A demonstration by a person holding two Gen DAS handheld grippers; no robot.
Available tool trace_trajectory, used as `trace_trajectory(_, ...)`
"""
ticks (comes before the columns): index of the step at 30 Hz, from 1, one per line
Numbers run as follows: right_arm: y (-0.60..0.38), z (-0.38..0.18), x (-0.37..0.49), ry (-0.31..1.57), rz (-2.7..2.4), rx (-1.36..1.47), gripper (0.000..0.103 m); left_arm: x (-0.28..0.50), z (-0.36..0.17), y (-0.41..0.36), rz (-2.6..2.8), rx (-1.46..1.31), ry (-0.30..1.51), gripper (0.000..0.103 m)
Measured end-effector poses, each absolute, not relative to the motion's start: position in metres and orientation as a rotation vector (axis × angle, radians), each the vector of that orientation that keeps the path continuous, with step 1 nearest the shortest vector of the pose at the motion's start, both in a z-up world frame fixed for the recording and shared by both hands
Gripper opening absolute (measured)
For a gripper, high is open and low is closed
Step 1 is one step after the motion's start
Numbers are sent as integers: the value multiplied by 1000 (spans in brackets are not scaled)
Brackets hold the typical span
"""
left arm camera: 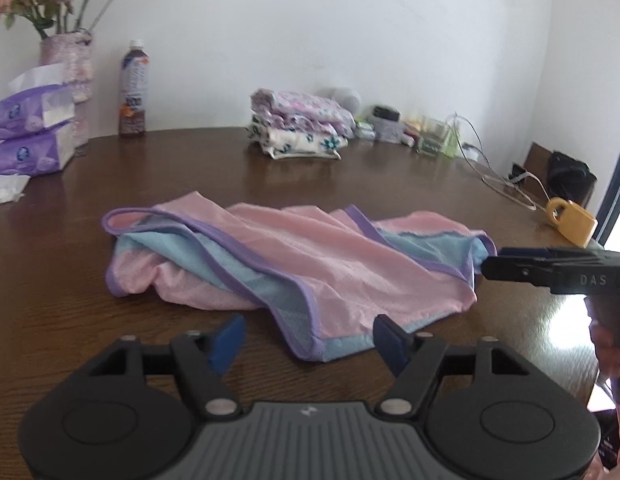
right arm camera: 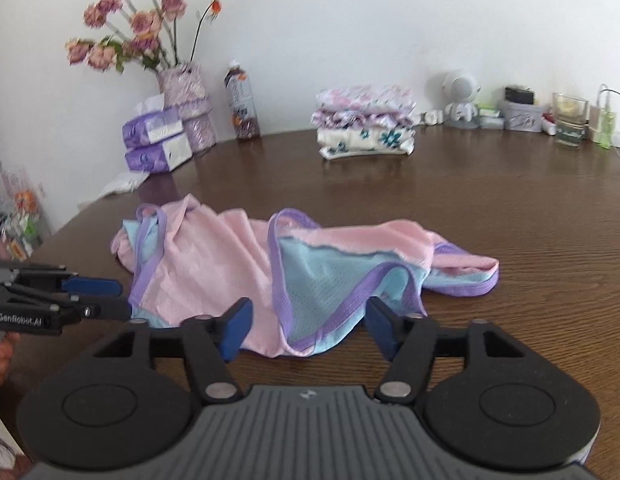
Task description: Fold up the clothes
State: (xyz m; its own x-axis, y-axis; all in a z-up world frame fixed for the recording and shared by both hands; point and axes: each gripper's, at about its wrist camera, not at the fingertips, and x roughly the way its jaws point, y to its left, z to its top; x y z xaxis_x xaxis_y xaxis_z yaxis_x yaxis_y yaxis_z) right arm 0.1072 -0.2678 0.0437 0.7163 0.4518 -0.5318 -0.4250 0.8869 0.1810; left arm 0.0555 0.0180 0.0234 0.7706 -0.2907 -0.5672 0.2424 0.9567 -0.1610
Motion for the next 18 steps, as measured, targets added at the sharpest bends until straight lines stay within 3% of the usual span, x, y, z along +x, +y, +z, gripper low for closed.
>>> trace_trajectory(1, -269, 44, 106, 594, 481, 59, 71, 55, 24, 19, -286, -89, 621, 73)
trace_trajectory(4, -272, 45, 102, 573, 467, 95, 81, 53, 27, 22, -277, -117, 600, 93)
trace_trajectory(8, -265, 41, 98, 585, 471, 92, 92, 51, 27, 27, -256, -139, 595, 94)
trace_trajectory(18, -240, 30, 87, 602, 489, 24, 97, 49, 21, 42, -196, -155, 617, 94)
